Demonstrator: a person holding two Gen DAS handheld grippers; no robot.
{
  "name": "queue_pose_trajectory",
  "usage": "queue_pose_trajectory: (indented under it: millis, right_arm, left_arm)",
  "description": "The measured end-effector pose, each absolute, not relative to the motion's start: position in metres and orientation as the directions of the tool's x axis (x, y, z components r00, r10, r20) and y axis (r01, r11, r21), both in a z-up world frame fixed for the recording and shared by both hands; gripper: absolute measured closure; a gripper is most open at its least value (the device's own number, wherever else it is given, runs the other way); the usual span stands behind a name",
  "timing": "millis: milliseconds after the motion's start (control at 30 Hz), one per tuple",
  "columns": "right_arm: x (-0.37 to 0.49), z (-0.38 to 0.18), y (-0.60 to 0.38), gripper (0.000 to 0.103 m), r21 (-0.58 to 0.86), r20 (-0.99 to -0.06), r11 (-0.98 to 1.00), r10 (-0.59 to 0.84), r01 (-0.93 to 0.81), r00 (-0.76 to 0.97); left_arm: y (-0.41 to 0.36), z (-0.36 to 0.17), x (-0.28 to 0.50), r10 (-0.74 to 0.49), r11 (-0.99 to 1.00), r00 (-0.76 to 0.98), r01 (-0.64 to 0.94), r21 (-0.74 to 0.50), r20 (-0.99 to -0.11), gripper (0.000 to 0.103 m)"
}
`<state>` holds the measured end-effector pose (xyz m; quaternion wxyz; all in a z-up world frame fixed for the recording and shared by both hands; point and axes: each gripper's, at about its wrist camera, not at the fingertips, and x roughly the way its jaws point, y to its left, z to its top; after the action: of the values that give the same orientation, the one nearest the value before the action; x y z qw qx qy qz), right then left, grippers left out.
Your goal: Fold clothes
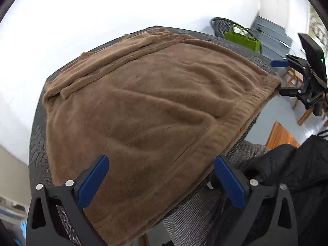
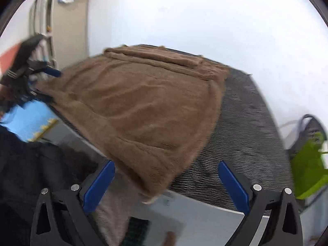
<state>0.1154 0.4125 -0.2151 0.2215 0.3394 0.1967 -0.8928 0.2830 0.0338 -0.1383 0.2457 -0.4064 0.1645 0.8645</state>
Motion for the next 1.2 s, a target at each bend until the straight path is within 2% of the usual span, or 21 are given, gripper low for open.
queue_pose_trajectory:
  millis: [133,400,567,733,867,933,967,1000,1067,1200]
  right_arm:
    - [0.111,-0.218,0.416,0.001,-0.334,-0.652,-0.85,-0.103,0.406,-0.751]
    - [0.122,-0.2,0.408,0.001,-0.436,-0.472,-0.864,-0.018,0.251,-0.881]
    - [0.119,-0.197,0.407,0.001,-0.446,-0.466,-0.859,-0.016,0.25,-0.885]
    - [0.118,-0.195,0.404,0.001,-0.444,-0.476,-0.859,-0.013,0.253,-0.879]
    - [0.115,-0.195,0.405,0.001,-0.432,-0.484,-0.865,-0.016,0.254,-0.875]
    - [0.113,-0.194,0.406,0.001,-0.423,-0.487,-0.87,-0.017,0.253,-0.873]
    - [0.113,-0.194,0.406,0.001,-0.42,-0.488,-0.872,-0.017,0.252,-0.872]
    - [0.112,-0.193,0.407,0.001,-0.421,-0.489,-0.872,-0.014,0.25,-0.872]
    - [0.112,-0.193,0.407,0.001,-0.425,-0.487,-0.872,-0.007,0.244,-0.873]
    - [0.111,-0.193,0.407,0.001,-0.424,-0.49,-0.874,0.002,0.236,-0.872]
  left_arm:
    - [0.016,-0.14,0.286,0.249,-0.863,-0.57,-0.497,0.087,-0.783,0.0]
    - [-0.028,-0.138,0.301,0.192,-0.935,-0.619,-0.352,0.05,-0.762,0.0]
    - [-0.062,-0.133,0.314,0.162,-0.974,-0.669,-0.228,-0.008,-0.725,0.0]
    - [-0.071,-0.135,0.32,0.219,-0.966,-0.662,-0.253,-0.061,-0.717,0.0]
    - [-0.053,-0.14,0.327,0.164,-0.94,-0.674,-0.327,0.092,-0.72,0.0]
    - [-0.053,-0.146,0.324,0.138,-0.938,-0.667,-0.324,0.119,-0.732,0.005]
    - [-0.057,-0.145,0.321,0.146,-0.946,-0.663,-0.312,0.093,-0.734,0.019]
    - [-0.062,-0.144,0.319,0.158,-0.953,-0.659,-0.297,0.062,-0.735,0.027]
    - [-0.073,-0.143,0.314,0.182,-0.964,-0.652,-0.267,-0.002,-0.736,0.03]
    - [-0.087,-0.138,0.31,0.154,-0.979,-0.674,-0.204,-0.019,-0.722,0.03]
